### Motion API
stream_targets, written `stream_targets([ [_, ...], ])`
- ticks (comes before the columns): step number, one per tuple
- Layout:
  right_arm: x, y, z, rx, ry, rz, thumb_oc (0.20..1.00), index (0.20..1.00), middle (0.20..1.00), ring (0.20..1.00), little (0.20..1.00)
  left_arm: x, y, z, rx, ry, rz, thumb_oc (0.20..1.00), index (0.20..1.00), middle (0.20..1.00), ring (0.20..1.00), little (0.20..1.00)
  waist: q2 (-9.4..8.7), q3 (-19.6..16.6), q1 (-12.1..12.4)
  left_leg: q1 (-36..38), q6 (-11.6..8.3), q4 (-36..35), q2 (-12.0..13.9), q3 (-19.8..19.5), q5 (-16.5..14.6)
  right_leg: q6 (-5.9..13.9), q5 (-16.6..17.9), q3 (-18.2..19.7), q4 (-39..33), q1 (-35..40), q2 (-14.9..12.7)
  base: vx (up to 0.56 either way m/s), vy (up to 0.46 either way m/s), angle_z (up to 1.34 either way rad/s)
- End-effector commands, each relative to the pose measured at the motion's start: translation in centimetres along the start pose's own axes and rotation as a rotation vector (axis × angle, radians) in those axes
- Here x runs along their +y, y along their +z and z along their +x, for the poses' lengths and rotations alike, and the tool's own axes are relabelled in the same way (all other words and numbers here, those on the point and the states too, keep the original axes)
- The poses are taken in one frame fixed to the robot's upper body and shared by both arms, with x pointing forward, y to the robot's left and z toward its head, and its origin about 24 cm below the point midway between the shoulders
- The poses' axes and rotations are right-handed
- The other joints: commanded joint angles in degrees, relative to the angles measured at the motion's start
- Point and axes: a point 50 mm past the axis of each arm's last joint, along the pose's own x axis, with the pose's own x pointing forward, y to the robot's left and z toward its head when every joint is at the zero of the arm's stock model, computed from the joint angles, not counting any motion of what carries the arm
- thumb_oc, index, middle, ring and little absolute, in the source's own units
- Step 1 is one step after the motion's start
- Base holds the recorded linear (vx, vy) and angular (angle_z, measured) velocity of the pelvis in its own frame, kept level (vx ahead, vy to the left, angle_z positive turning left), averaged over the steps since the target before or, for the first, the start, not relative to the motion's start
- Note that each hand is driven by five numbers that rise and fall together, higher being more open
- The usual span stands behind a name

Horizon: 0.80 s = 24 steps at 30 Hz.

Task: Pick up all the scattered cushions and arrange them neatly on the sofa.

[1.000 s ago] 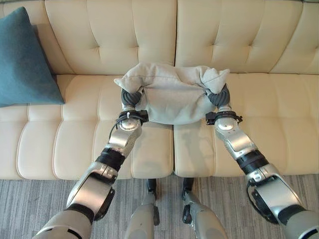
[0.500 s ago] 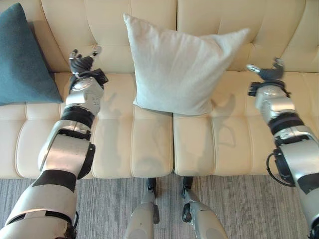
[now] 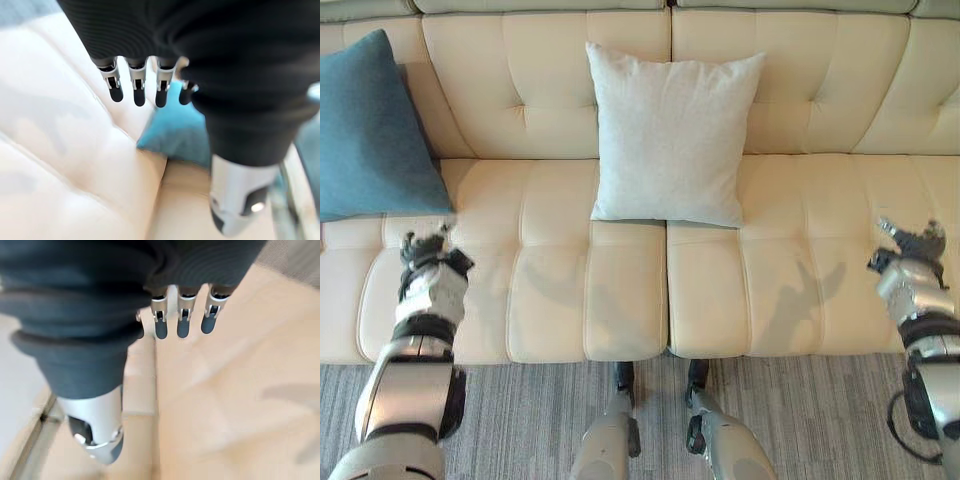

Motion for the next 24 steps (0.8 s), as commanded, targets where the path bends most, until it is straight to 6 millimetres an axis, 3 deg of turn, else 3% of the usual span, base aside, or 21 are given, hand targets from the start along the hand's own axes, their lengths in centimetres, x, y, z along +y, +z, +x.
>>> stream_targets([
  [1,-0.7,-1.4,-0.9,-0.061,0.093,-0.106,1.000,1.000,1.000,1.000,1.000,-0.1,-1.5,-1.1,-0.075,-0.101,0.162,1.000,1.000,1.000,1.000,1.000,0.07,-2.94,0.53,4.27,-2.29,-0.34,-0.73,-0.70,-7.58,7.29,-10.47,-0.25,-0.28,6.12,-4.04,-0.02,0.035,0.02],
  [4,-1.9,-5.5,-2.2,0.035,0.180,-0.254,1.000,1.000,1.000,1.000,1.000,0.6,-6.9,-3.1,0.060,-0.173,0.273,1.000,1.000,1.000,1.000,1.000,-0.51,-3.93,0.78,5.51,-2.02,-0.34,-0.82,-0.71,-8.01,7.50,-10.54,-0.66,-0.28,7.39,-4.19,-0.05,0.040,0.05],
  [5,-2.1,-6.2,-2.4,0.056,0.186,-0.268,1.000,1.000,1.000,1.000,1.000,1.1,-7.6,-3.5,0.069,-0.183,0.317,1.000,1.000,1.000,1.000,1.000,-0.64,-4.41,0.81,5.74,-1.95,-0.34,-0.84,-0.67,-8.16,7.59,-10.54,-0.74,-0.28,7.64,-4.26,-0.06,0.062,0.07],
  [6,-2.4,-8.1,-3.3,0.105,0.207,-0.329,1.000,1.000,1.000,1.000,1.000,1.2,-10.0,-4.6,0.138,-0.201,0.335,1.000,1.000,1.000,1.000,1.000,-0.96,-5.34,0.95,6.55,-1.68,-0.34,-1.07,-0.76,-8.55,7.66,-10.60,-0.75,-0.28,8.48,-4.37,-0.04,0.048,0.02],
  [8,-2.2,-8.7,-3.7,0.111,0.222,-0.346,1.000,1.000,1.000,1.000,1.000,1.2,-11.1,-5.2,0.165,-0.214,0.361,1.000,1.000,1.000,1.000,1.000,-0.99,-5.63,0.85,6.94,-1.54,-0.34,-1.12,-0.73,-8.77,7.74,-10.58,-0.69,-0.28,8.86,-4.49,-0.05,0.059,0.00],
  [10,-1.5,-11.0,-5.2,0.163,0.255,-0.352,1.000,1.000,1.000,1.000,1.000,0.1,-13.1,-7.0,0.198,-0.280,0.380,1.000,1.000,1.000,1.000,1.000,-0.93,-6.66,0.79,7.95,-0.86,-0.34,-1.62,-0.91,-9.33,7.94,-10.38,-0.38,-0.28,9.86,-4.88,-0.08,0.101,0.00],
  [11,-1.5,-11.0,-5.2,0.163,0.255,-0.352,1.000,1.000,1.000,1.000,1.000,0.1,-13.1,-7.0,0.198,-0.280,0.381,1.000,1.000,1.000,1.000,1.000,-0.94,-6.72,0.79,7.92,-0.85,-0.34,-1.63,-0.90,-9.33,7.95,-10.38,-0.37,-0.28,9.83,-4.89,-0.12,0.130,0.00],
  [13,-1.4,-12.4,-6.4,0.185,0.272,-0.374,1.000,1.000,1.000,1.000,1.000,-1.7,-13.5,-8.3,0.185,-0.343,0.352,1.000,1.000,1.000,1.000,1.000,-0.85,-7.05,0.38,8.76,-0.23,-0.34,-2.26,-0.87,-9.70,8.11,-9.91,-0.34,-0.28,10.52,-5.41,-0.10,0.106,0.02],
  [15,-1.4,-12.8,-6.6,0.201,0.274,-0.380,1.000,1.000,1.000,1.000,1.000,-1.9,-13.5,-8.4,0.179,-0.349,0.360,1.000,1.000,1.000,1.000,1.000,-0.80,-6.89,0.26,8.80,-0.09,-0.34,-2.44,-0.82,-9.78,8.18,-9.58,-0.34,-0.28,10.48,-5.54,-0.10,0.063,0.03],
  [17,-0.4,-13.1,-7.2,0.193,0.293,-0.374,1.000,1.000,1.000,1.000,1.000,-2.9,-12.4,-8.6,0.113,-0.378,0.359,1.000,1.000,1.000,1.000,1.000,-0.71,-6.09,-0.08,8.17,0.24,-0.34,-2.57,0.47,-9.62,8.86,-7.15,-0.12,-0.28,8.70,-5.64,-0.24,0.085,-0.06],
  [19,0.4,-13.4,-7.6,0.196,0.315,-0.365,1.000,1.000,1.000,1.000,1.000,-3.0,-11.7,-8.4,0.076,-0.380,0.380,1.000,1.000,1.000,1.000,1.000,-0.36,-5.55,-0.26,7.90,0.45,-0.34,-1.96,1.47,-8.88,8.42,-7.58,0.82,1.30,8.84,-4.61,-0.23,0.031,-0.37],
  [21,0.3,-14.6,-8.3,0.237,0.337,-0.384,1.000,1.000,1.000,1.000,1.000,-2.6,-12.2,-8.8,0.087,-0.393,0.409,1.000,1.000,1.000,1.000,1.000,0.35,-5.75,-0.18,8.43,0.80,-0.34,-1.29,2.25,-8.51,6.87,-14.21,2.42,10.50,10.22,-3.09,-0.22,-0.008,-0.54],
  [24,-0.5,-15.6,-8.8,0.276,0.337,-0.404,1.000,1.000,1.000,1.000,1.000,-1.6,-13.6,-9.2,0.153,-0.377,0.410,1.000,1.000,1.000,1.000,1.000,0.07,-7.32,-0.01,8.76,0.71,-0.34,-1.81,1.89,-8.38,6.15,-18.06,4.52,14.69,13.25,-1.09,-0.11,-0.099,-0.19],
])
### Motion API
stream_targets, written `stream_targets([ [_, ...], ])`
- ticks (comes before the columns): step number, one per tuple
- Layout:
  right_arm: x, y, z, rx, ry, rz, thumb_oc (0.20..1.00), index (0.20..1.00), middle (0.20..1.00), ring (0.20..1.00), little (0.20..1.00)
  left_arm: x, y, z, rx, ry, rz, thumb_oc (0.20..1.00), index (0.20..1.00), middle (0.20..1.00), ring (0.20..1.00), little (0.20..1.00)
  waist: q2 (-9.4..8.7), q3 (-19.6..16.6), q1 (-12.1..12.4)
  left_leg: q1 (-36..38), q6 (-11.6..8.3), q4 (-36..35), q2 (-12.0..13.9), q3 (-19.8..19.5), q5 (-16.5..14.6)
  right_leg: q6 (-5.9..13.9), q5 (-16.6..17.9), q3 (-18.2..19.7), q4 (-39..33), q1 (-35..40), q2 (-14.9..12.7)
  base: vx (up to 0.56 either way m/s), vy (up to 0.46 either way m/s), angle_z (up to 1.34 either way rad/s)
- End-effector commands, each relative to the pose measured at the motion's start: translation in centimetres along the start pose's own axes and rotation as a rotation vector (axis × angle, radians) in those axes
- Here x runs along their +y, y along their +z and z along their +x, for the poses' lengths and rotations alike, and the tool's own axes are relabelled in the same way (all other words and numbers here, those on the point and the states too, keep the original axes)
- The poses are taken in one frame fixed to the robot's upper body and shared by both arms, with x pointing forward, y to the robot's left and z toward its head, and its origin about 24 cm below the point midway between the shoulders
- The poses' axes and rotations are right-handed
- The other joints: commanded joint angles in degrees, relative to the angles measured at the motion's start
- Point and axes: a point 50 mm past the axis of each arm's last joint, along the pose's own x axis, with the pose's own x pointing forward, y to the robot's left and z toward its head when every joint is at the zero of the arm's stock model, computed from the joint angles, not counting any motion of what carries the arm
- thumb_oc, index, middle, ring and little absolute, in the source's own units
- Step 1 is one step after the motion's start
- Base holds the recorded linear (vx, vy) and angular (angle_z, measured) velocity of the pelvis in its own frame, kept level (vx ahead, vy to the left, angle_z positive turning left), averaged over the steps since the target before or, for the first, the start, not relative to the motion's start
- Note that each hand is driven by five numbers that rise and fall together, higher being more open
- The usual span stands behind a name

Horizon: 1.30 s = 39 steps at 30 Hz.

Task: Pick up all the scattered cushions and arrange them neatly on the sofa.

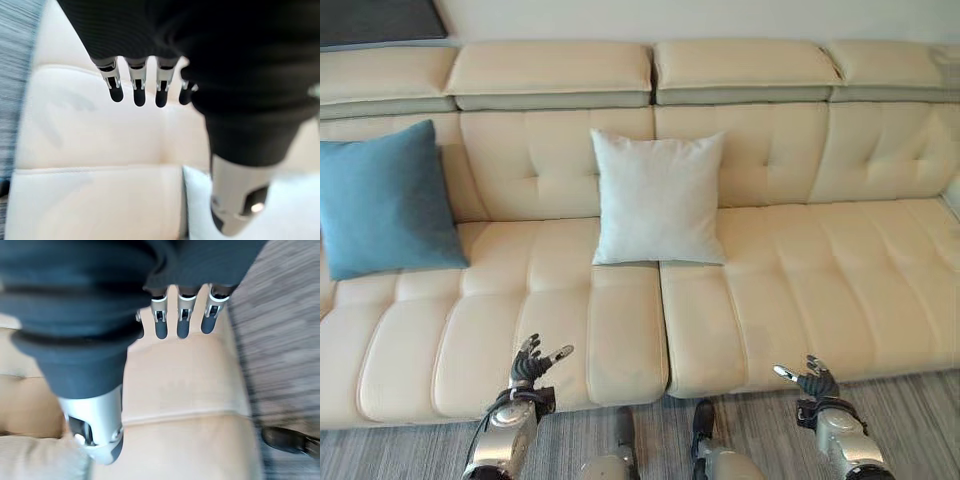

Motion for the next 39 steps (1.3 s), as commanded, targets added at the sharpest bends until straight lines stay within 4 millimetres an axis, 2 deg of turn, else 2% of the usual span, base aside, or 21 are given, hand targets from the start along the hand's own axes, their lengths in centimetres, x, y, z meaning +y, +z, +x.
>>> stream_targets([
  [1,-1.5,2.1,0.4,-0.092,-0.033,-0.019,1.000,1.000,1.000,1.000,1.000,1.9,-0.6,0.1,0.016,0.053,0.040,1.000,1.000,1.000,1.000,1.000,-1.82,-0.66,0.83,3.79,-4.92,-0.41,-3.54,-1.98,-8.84,1.21,-6.46,3.09,-8.88,15.07,1.40,-0.13,-0.158,-0.03],
  [3,-1.3,2.1,0.4,-0.089,-0.025,-0.025,1.000,1.000,1.000,1.000,1.000,2.4,-1.2,-0.2,0.038,0.077,0.025,1.000,1.000,1.000,1.000,1.000,-2.40,-0.64,1.96,3.00,-5.40,-0.41,-3.30,-1.41,-7.31,-0.37,-6.57,0.90,-13.14,17.12,1.94,-0.22,-0.211,-0.13],
  [5,-1.3,2.4,0.4,-0.099,-0.019,-0.042,1.000,1.000,1.000,1.000,1.000,2.5,-1.8,-0.4,0.061,0.078,0.016,1.000,1.000,1.000,1.000,1.000,-2.54,-0.30,2.09,1.95,-6.36,-0.41,-2.80,-1.93,-5.03,-1.52,-7.24,0.97,-17.75,18.42,3.44,-0.22,-0.211,-0.25],
  [6,-1.3,2.4,0.4,-0.099,-0.019,-0.043,1.000,1.000,1.000,1.000,1.000,2.5,-1.8,-0.4,0.061,0.078,0.016,1.000,1.000,1.000,1.000,1.000,-2.47,-0.40,2.04,1.78,-6.39,-0.41,-2.72,-1.99,-4.95,-1.57,-7.09,0.93,-17.87,18.32,3.54,-0.31,-0.280,-0.19],
  [7,-1.5,2.6,0.3,-0.110,-0.022,-0.045,1.000,1.000,1.000,1.000,1.000,2.4,-1.9,-0.4,0.069,0.076,0.015,1.000,1.000,1.000,1.000,1.000,-2.27,0.76,1.94,0.18,-8.01,-0.41,-1.95,-2.83,-2.09,-2.67,-7.04,0.83,-20.65,18.69,5.19,-0.34,-0.280,0.20],
  [10,-1.9,2.5,0.1,-0.118,-0.018,-0.060,1.000,1.000,1.000,1.000,1.000,2.0,-1.9,-0.4,0.070,0.058,0.031,1.000,1.000,1.000,1.000,1.000,-1.53,2.85,1.49,-2.05,-10.60,-0.41,-0.95,-4.22,1.44,-3.48,-6.72,-1.56,-20.27,17.67,6.06,-0.36,-0.245,0.42],
  [11,-2.1,2.6,0.1,-0.122,-0.021,-0.071,1.000,1.000,1.000,1.000,1.000,1.8,-1.8,-0.4,0.064,0.053,0.035,1.000,1.000,1.000,1.000,1.000,-1.55,3.39,1.79,-2.23,-10.76,-0.41,-1.20,-5.34,1.33,-3.49,-6.46,-1.94,-19.81,17.04,5.80,-0.30,-0.133,0.22],
  [13,-2.1,2.9,0.2,-0.131,-0.015,-0.087,1.000,1.000,1.000,1.000,1.000,1.8,-1.9,-0.4,0.063,0.048,0.040,1.000,1.000,1.000,1.000,1.000,-2.14,3.64,2.03,-0.28,-9.31,1.28,-2.22,-6.70,-0.77,-3.26,-5.34,-2.30,-19.80,16.17,4.83,-0.22,-0.091,0.18],
  [15,-2.0,2.7,0.1,-0.124,-0.007,-0.093,1.000,1.000,1.000,1.000,1.000,1.6,-2.2,-0.7,0.072,0.039,0.042,1.000,1.000,1.000,1.000,1.000,-2.58,2.88,1.81,0.31,-8.12,5.08,-2.62,-5.85,-4.51,-2.94,-4.34,-2.55,-20.58,15.71,3.88,-0.14,-0.046,-0.08],
  [17,-2.0,2.7,0.1,-0.125,0.000,-0.099,1.000,1.000,1.000,1.000,1.000,1.6,-2.4,-0.8,0.074,0.035,0.026,1.000,1.000,1.000,1.000,1.000,-2.95,2.55,2.12,1.40,-7.07,11.02,-3.30,-6.28,-10.15,-2.83,-3.82,-2.07,-21.26,15.47,3.11,-0.11,-0.019,-0.07],
  [19,-1.8,2.5,0.1,-0.116,0.007,-0.098,1.000,1.000,1.000,1.000,1.000,1.4,-2.7,-1.0,0.085,0.034,0.009,1.000,1.000,1.000,1.000,1.000,-2.59,1.94,1.89,3.50,-6.73,11.01,-3.40,-6.22,-12.22,-2.75,-3.92,-1.72,-21.63,15.51,3.24,-0.04,0.041,-0.05],
  [22,-1.8,1.7,-0.1,-0.093,0.009,-0.096,1.000,1.000,1.000,1.000,1.000,0.9,-3.2,-1.2,0.107,0.010,0.028,1.000,1.000,1.000,1.000,1.000,-0.96,0.03,0.63,7.79,-7.40,1.90,-2.64,-5.36,-9.13,-2.47,-3.64,-2.29,-22.26,15.39,4.30,0.01,0.078,-0.07],
  [24,-1.7,1.5,-0.1,-0.088,0.003,-0.098,1.000,1.000,1.000,1.000,1.000,0.4,-3.4,-1.3,0.111,-0.011,0.052,1.000,1.000,1.000,1.000,1.000,-0.52,-0.61,-0.08,8.55,-7.65,-0.41,-2.62,-5.57,-9.11,-2.27,-3.19,-2.84,-22.85,15.38,4.49,-0.04,0.100,0.09],
  [31,-1.2,0.8,-0.3,-0.067,0.016,-0.097,1.000,1.000,1.000,1.000,1.000,0.0,-3.8,-1.5,0.128,-0.027,0.064,1.000,1.000,1.000,1.000,1.000,-0.41,-1.18,-0.32,10.65,-6.91,-0.41,-2.96,-4.85,-10.39,-1.45,-2.55,-1.55,-22.89,16.53,3.72,-0.02,0.118,-0.02],
  [34,-1.3,-0.2,-0.5,-0.030,0.009,-0.070,1.000,1.000,1.000,1.000,1.000,-0.5,-4.2,-1.4,0.152,-0.052,0.099,1.000,1.000,1.000,1.000,1.000,-0.41,-1.38,-1.51,11.48,-6.02,-0.41,-3.57,-3.60,-11.54,-0.75,-1.64,0.30,-22.89,16.59,3.07,-0.04,0.147,-0.19],
  [39,-1.4,-0.7,-0.7,-0.012,-0.004,-0.033,1.000,1.000,1.000,1.000,1.000,-0.6,-3.8,-1.1,0.136,-0.067,0.136,1.000,1.000,1.000,1.000,1.000,0.32,-0.09,-3.17,10.97,-4.39,-0.41,-4.12,0.16,-12.40,0.70,-1.28,3.00,-17.25,11.62,1.66,-0.10,0.150,-0.44],
])
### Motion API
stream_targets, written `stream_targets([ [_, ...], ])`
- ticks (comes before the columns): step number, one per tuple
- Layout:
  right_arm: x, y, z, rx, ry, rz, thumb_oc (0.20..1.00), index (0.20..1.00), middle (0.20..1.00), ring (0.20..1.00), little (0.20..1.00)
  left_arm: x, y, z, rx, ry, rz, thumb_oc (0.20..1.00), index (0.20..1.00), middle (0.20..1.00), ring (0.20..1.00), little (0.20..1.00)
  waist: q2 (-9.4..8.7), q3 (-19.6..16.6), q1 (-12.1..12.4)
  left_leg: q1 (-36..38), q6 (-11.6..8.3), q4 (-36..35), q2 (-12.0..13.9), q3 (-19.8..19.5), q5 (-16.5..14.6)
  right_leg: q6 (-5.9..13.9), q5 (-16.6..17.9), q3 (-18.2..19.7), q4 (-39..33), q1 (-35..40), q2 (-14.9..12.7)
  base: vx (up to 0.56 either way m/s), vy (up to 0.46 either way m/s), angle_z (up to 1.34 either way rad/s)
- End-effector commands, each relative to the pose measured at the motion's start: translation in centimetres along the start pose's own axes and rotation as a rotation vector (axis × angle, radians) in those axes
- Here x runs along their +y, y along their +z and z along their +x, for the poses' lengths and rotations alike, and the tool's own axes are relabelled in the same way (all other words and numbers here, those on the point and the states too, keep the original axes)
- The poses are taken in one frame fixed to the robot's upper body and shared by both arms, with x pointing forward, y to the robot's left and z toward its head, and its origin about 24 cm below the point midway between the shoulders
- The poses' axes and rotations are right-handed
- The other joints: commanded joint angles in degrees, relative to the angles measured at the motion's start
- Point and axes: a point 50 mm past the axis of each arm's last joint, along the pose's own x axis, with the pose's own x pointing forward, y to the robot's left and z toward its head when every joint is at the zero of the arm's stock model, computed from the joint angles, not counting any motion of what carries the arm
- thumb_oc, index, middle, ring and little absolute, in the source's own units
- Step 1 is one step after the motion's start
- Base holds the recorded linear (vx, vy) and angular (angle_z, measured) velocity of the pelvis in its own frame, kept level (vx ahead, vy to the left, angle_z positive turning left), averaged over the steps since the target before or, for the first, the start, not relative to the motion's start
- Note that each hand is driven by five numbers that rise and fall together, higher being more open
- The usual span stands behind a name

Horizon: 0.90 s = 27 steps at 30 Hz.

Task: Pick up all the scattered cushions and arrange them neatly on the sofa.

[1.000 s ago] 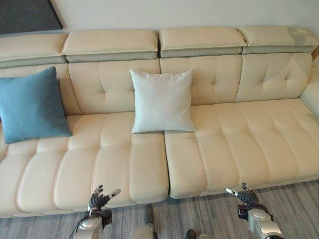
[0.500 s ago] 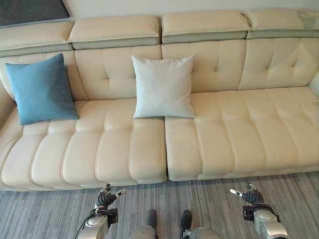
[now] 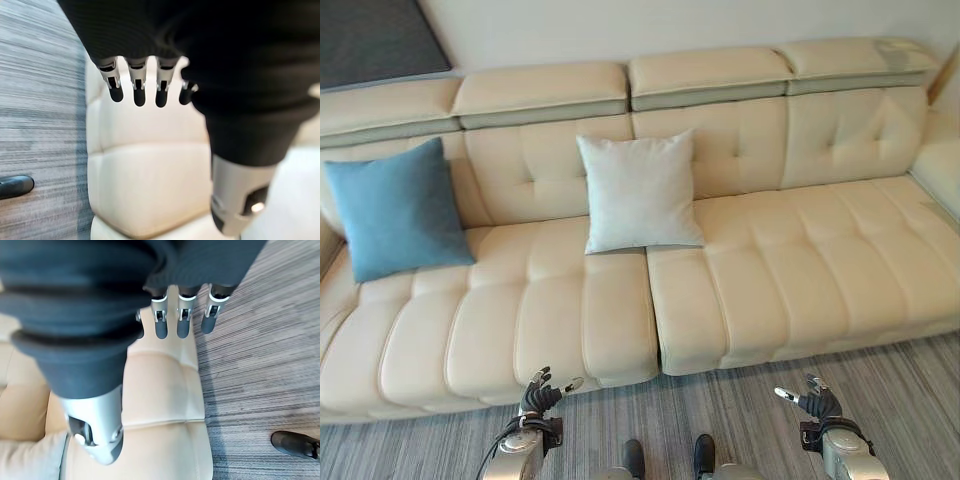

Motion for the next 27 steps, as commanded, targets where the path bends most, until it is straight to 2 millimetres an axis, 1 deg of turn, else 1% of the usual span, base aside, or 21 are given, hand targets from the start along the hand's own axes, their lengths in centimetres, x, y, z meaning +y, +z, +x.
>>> stream_targets([
  [1,-0.7,1.2,0.3,-0.036,-0.028,0.022,1.000,1.000,1.000,1.000,1.000,0.4,1.0,0.5,-0.044,0.002,0.096,1.000,1.000,1.000,1.000,1.000,0.43,0.13,-1.23,1.41,-0.11,-0.31,-0.56,2.48,-8.71,5.27,-10.94,-1.53,7.81,-2.54,-2.68,-0.07,0.105,-1.02],
  [2,-0.7,1.4,0.3,-0.046,-0.033,0.035,1.000,1.000,1.000,1.000,1.000,0.5,1.2,0.5,-0.054,0.003,0.099,1.000,1.000,1.000,1.000,1.000,0.59,0.65,-1.64,1.56,0.11,-0.31,-0.62,3.97,-9.03,5.67,-11.03,-1.10,10.09,-4.06,-3.02,-0.05,0.177,-1.02],
  [3,-1.0,1.5,0.3,-0.050,-0.049,0.050,1.000,1.000,1.000,1.000,1.000,0.5,1.7,0.6,-0.071,0.007,0.109,1.000,1.000,1.000,1.000,1.000,0.90,1.38,-2.08,2.91,0.12,-0.31,-0.60,6.98,-10.72,6.94,-11.04,-3.70,12.83,-5.66,-4.84,-0.03,0.119,-0.81],
  [4,-1.0,1.5,0.4,-0.051,-0.051,0.048,1.000,1.000,1.000,1.000,1.000,0.6,1.9,0.6,-0.079,0.012,0.105,1.000,1.000,1.000,1.000,1.000,1.01,1.65,-1.73,3.38,-0.06,-0.31,-0.29,8.44,-10.93,7.14,-10.32,-6.58,13.15,-5.95,-5.96,0.00,0.042,-1.32],
  [5,-1.2,1.4,0.4,-0.044,-0.063,0.057,1.000,1.000,1.000,1.000,1.000,0.8,2.1,0.7,-0.081,0.022,0.101,1.000,1.000,1.000,1.000,1.000,1.01,1.80,-1.06,3.76,-0.48,-0.31,0.24,10.97,-11.00,7.27,-9.16,-12.75,13.10,-6.16,-7.43,-0.01,-0.063,-1.82],
  [6,-1.5,1.3,0.4,-0.040,-0.071,0.054,1.000,1.000,1.000,1.000,1.000,0.9,2.2,0.7,-0.083,0.023,0.105,1.000,1.000,1.000,1.000,1.000,1.06,1.78,-1.12,3.90,-0.71,-0.31,0.53,11.99,-10.90,7.20,-8.81,-15.29,12.47,-5.95,-7.70,0.01,-0.096,-1.90],
  [7,-1.8,1.3,0.4,-0.039,-0.082,0.060,1.000,1.000,1.000,1.000,1.000,1.0,2.3,0.8,-0.086,0.028,0.106,1.000,1.000,1.000,1.000,1.000,1.02,1.72,-0.99,4.33,-0.93,-0.31,0.89,14.20,-10.82,7.26,-7.76,-19.99,11.79,-6.03,-8.20,0.02,-0.067,-1.46],
  [8,-1.8,1.3,0.4,-0.039,-0.082,0.060,1.000,1.000,1.000,1.000,1.000,1.0,2.4,0.8,-0.086,0.028,0.106,1.000,1.000,1.000,1.000,1.000,1.05,1.74,-0.92,4.34,-0.95,-0.31,0.93,14.26,-10.83,7.25,-7.66,-19.98,11.65,-5.98,-8.12,0.04,-0.068,-1.43],
  [10,-2.3,1.1,0.4,-0.030,-0.100,0.058,1.000,1.000,1.000,1.000,1.000,1.2,2.5,0.7,-0.095,0.029,0.113,1.000,1.000,1.000,1.000,1.000,1.16,1.66,-0.54,5.32,-0.99,-0.31,1.28,17.10,-10.97,7.33,-6.59,-26.43,9.92,-5.32,-9.21,0.10,-0.128,-1.28],
  [11,-2.6,0.9,0.4,-0.021,-0.110,0.060,1.000,1.000,1.000,1.000,1.000,1.0,2.6,0.7,-0.095,0.022,0.121,1.000,1.000,1.000,1.000,1.000,0.96,1.52,-0.94,6.31,-1.12,-0.31,1.53,19.35,-11.28,7.68,-5.95,-28.36,8.43,-5.30,-9.48,0.18,-0.238,-0.97],
  [14,-2.7,0.3,0.3,0.001,-0.113,0.079,1.000,1.000,1.000,1.000,1.000,0.6,2.5,0.8,-0.091,0.008,0.129,1.000,1.000,1.000,1.000,1.000,0.66,1.15,-1.48,7.51,-1.72,-0.31,1.61,20.30,-11.22,7.32,-6.13,-26.09,5.50,-4.30,-7.73,0.17,-0.214,-0.87],
  [16,-3.0,0.2,0.2,-0.001,-0.121,0.094,1.000,1.000,1.000,1.000,1.000,0.2,2.6,0.9,-0.092,0.002,0.113,1.000,1.000,1.000,1.000,1.000,0.95,0.95,-2.23,7.45,-2.42,2.52,2.48,20.99,-11.51,6.69,-7.34,-24.16,4.71,-3.42,-6.66,0.20,-0.222,-0.30],
  [18,-3.2,0.2,0.2,-0.005,-0.122,0.105,1.000,1.000,1.000,1.000,1.000,-0.3,2.6,0.9,-0.092,-0.016,0.095,1.000,1.000,1.000,1.000,1.000,0.95,1.07,-2.80,6.48,-4.19,10.57,5.58,22.51,-11.89,5.14,-9.52,-22.37,3.66,-1.53,-5.12,0.30,-0.422,-0.74],
  [19,-3.2,0.4,0.3,-0.009,-0.122,0.093,1.000,1.000,1.000,1.000,1.000,-0.5,2.9,0.9,-0.102,-0.024,0.075,1.000,1.000,1.000,1.000,1.000,0.77,1.55,-2.35,4.03,-6.33,20.94,9.64,21.77,-8.68,3.02,-11.51,-21.01,2.91,0.47,-3.30,0.64,-0.684,-1.13],
  [20,-3.4,2.5,0.6,-0.081,-0.096,0.017,1.000,1.000,1.000,1.000,1.000,-1.2,3.4,0.6,-0.134,-0.034,0.027,1.000,1.000,1.000,1.000,1.000,0.90,3.29,0.53,-3.22,-5.18,29.89,5.98,6.03,-7.66,0.40,-14.16,-14.40,2.59,2.47,-0.96,0.66,-0.582,-2.77],
  [21,-3.4,2.4,0.6,-0.078,-0.090,0.001,1.000,1.000,1.000,1.000,1.000,-1.2,3.1,0.4,-0.129,-0.034,0.012,1.000,1.000,1.000,1.000,1.000,0.62,3.46,1.76,-6.00,-3.42,26.19,3.71,0.94,-9.83,0.82,-14.20,-11.42,2.19,2.86,-0.95,0.66,-0.366,-3.17],
  [22,-3.4,2.4,0.5,-0.080,-0.087,0.001,1.000,1.000,1.000,1.000,1.000,-1.2,2.7,0.2,-0.121,-0.031,0.006,1.000,1.000,1.000,1.000,1.000,-0.20,3.43,2.82,-9.37,-2.18,18.94,-0.56,-6.40,-9.96,0.71,-13.92,-9.35,1.42,3.39,-1.02,0.50,-0.144,-3.70],
  [23,-3.4,2.4,0.6,-0.081,-0.086,-0.014,1.000,1.000,1.000,1.000,1.000,-1.3,2.1,0.1,-0.097,-0.031,0.005,1.000,1.000,1.000,1.000,1.000,0.36,3.90,3.62,-11.62,-3.31,8.02,-2.62,-13.46,-3.28,0.18,-14.66,-7.42,1.36,4.33,0.79,0.46,-0.121,-2.34],
  [25,-3.1,2.4,0.7,-0.074,-0.083,-0.025,1.000,1.000,1.000,1.000,1.000,-1.2,1.7,0.2,-0.075,-0.018,0.025,1.000,1.000,1.000,1.000,1.000,1.03,4.49,3.82,-15.93,-5.30,-0.31,-3.31,-14.69,0.61,-0.11,-16.75,-5.96,2.03,5.99,2.58,0.70,0.000,-1.85],
  [26,-2.5,2.6,0.8,-0.076,-0.065,-0.039,1.000,1.000,1.000,1.000,1.000,-0.7,1.4,0.2,-0.065,0.000,0.020,1.000,1.000,1.000,1.000,1.000,1.13,3.60,5.04,-16.76,-5.83,-0.31,-3.80,-13.56,2.60,0.05,-17.99,-2.49,1.16,9.25,3.34,1.30,0.241,-1.04],
  [27,-1.7,2.8,0.8,-0.090,-0.037,-0.041,1.000,1.000,1.000,1.000,1.000,-0.4,1.1,-0.1,-0.062,0.007,-0.001,1.000,1.000,1.000,1.000,1.000,0.14,1.64,5.55,-15.08,-3.74,-0.31,-4.26,-13.44,3.25,1.00,-19.68,-0.88,0.91,12.00,1.96,1.02,0.241,-0.36],
])
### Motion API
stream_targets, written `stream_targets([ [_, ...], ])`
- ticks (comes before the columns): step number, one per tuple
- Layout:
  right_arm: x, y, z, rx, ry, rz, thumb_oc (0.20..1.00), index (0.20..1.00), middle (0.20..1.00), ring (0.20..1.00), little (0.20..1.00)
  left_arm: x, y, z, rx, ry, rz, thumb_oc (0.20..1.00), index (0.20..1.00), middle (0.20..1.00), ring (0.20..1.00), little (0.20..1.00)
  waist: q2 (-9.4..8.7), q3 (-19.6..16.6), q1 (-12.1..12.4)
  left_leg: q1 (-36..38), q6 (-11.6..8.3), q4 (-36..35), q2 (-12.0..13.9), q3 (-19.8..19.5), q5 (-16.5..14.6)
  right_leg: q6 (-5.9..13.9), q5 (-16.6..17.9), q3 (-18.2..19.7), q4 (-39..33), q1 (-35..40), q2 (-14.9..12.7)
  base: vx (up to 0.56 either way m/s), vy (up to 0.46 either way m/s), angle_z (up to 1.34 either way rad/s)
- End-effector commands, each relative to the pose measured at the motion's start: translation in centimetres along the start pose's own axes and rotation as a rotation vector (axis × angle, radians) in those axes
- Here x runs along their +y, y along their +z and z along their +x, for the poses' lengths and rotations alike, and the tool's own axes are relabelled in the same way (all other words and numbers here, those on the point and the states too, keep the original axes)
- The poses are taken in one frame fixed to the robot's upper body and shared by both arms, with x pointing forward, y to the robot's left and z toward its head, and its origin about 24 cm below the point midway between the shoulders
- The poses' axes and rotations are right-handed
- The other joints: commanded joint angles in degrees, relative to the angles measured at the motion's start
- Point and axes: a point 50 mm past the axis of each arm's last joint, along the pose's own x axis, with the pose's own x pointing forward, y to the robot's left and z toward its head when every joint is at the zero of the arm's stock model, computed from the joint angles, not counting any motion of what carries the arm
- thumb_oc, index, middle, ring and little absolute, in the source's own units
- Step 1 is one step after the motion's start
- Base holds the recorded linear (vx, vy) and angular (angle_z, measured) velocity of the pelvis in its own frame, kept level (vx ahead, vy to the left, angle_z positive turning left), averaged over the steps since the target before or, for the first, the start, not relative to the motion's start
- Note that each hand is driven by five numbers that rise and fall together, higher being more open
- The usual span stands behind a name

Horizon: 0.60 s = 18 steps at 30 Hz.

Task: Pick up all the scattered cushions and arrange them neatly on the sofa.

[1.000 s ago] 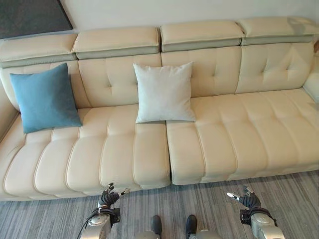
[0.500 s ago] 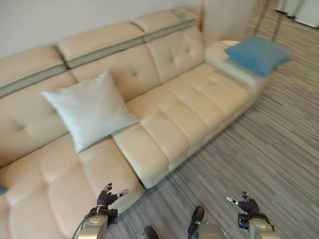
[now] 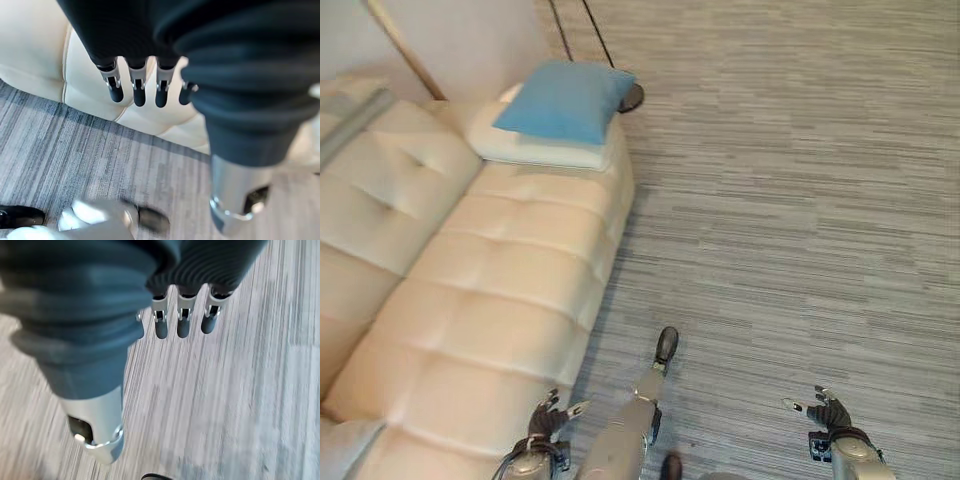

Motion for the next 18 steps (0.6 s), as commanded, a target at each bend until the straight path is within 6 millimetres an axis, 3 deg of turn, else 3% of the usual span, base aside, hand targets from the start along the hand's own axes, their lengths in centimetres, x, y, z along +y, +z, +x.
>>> stream_targets([
  [1,-0.6,3.0,0.3,-0.125,-0.018,0.007,1.000,1.000,1.000,1.000,1.000,0.2,4.6,0.9,-0.157,0.010,-0.027,1.000,1.000,1.000,1.000,1.000,3.08,-2.17,2.56,16.00,-6.40,-5.27,12.23,-2.53,7.35,7.11,-4.18,2.61,-1.20,0.27,-7.66,0.89,0.247,-0.48],
  [2,-0.1,2.9,0.2,-0.119,-0.001,0.027,1.000,1.000,1.000,1.000,1.000,0.4,4.6,0.9,-0.155,0.015,-0.014,1.000,1.000,1.000,1.000,1.000,2.07,-3.25,2.49,17.14,-5.26,-5.19,11.98,-1.54,6.70,7.89,-4.83,3.06,0.43,0.26,-9.36,0.47,0.150,-0.52],
  [6,0.9,2.7,0.2,-0.110,0.030,0.035,1.000,1.000,1.000,1.000,1.000,0.8,5.0,1.0,-0.168,0.024,0.011,1.000,1.000,1.000,1.000,1.000,0.15,-5.02,2.82,18.08,-2.57,-3.81,11.12,0.72,3.12,10.26,-3.69,4.41,7.65,-3.56,-11.85,0.47,0.158,-0.72],
  [9,1.2,2.4,0.2,-0.093,0.043,0.035,1.000,1.000,1.000,1.000,1.000,1.1,5.5,1.1,-0.176,0.030,0.015,1.000,1.000,1.000,1.000,1.000,-0.33,-4.52,2.49,21.08,-0.49,-4.43,10.22,1.71,0.32,13.24,3.15,4.08,22.90,-10.20,-13.66,0.29,0.121,-0.09],
  [10,1.2,2.4,0.2,-0.093,0.043,0.035,1.000,1.000,1.000,1.000,1.000,1.1,5.5,1.1,-0.176,0.030,0.015,1.000,1.000,1.000,1.000,1.000,-0.35,-4.54,2.52,21.05,-0.48,-4.43,10.21,1.74,0.32,13.25,3.12,4.11,22.96,-10.26,-13.67,0.26,0.147,0.26],
  [11,1.3,2.5,0.1,-0.099,0.051,0.039,1.000,1.000,1.000,1.000,1.000,1.3,5.8,1.1,-0.185,0.033,0.018,1.000,1.000,1.000,1.000,1.000,0.00,-2.88,1.81,24.17,0.62,-5.23,9.87,2.28,-1.11,14.79,9.57,2.46,32.68,-14.34,-15.48,0.25,0.149,0.41],
  [13,1.3,2.0,0.0,-0.083,0.044,0.041,1.000,1.000,1.000,1.000,1.000,1.3,5.7,1.1,-0.183,0.029,0.028,1.000,1.000,1.000,1.000,1.000,0.99,-1.50,1.32,26.97,1.38,-5.27,10.09,2.84,-2.92,13.68,10.79,0.68,38.95,-17.09,-17.77,0.31,0.171,0.50],
  [16,1.2,1.5,0.0,-0.064,0.043,0.035,1.000,1.000,1.000,1.000,1.000,1.1,6.0,1.0,-0.194,0.020,0.027,1.000,1.000,1.000,1.000,1.000,2.71,0.04,1.41,29.39,1.17,-5.27,11.61,4.03,-4.15,11.87,6.25,-2.79,36.40,-22.19,-19.07,0.21,0.069,0.19],
  [18,1.2,1.6,0.0,-0.067,0.038,0.049,1.000,1.000,1.000,1.000,1.000,1.0,6.2,1.1,-0.200,0.016,0.023,1.000,1.000,1.000,1.000,1.000,3.67,1.35,1.76,30.60,0.31,-5.27,12.87,4.86,-4.68,11.32,3.87,-5.08,25.99,-24.24,-18.03,0.19,-0.052,0.12],
])
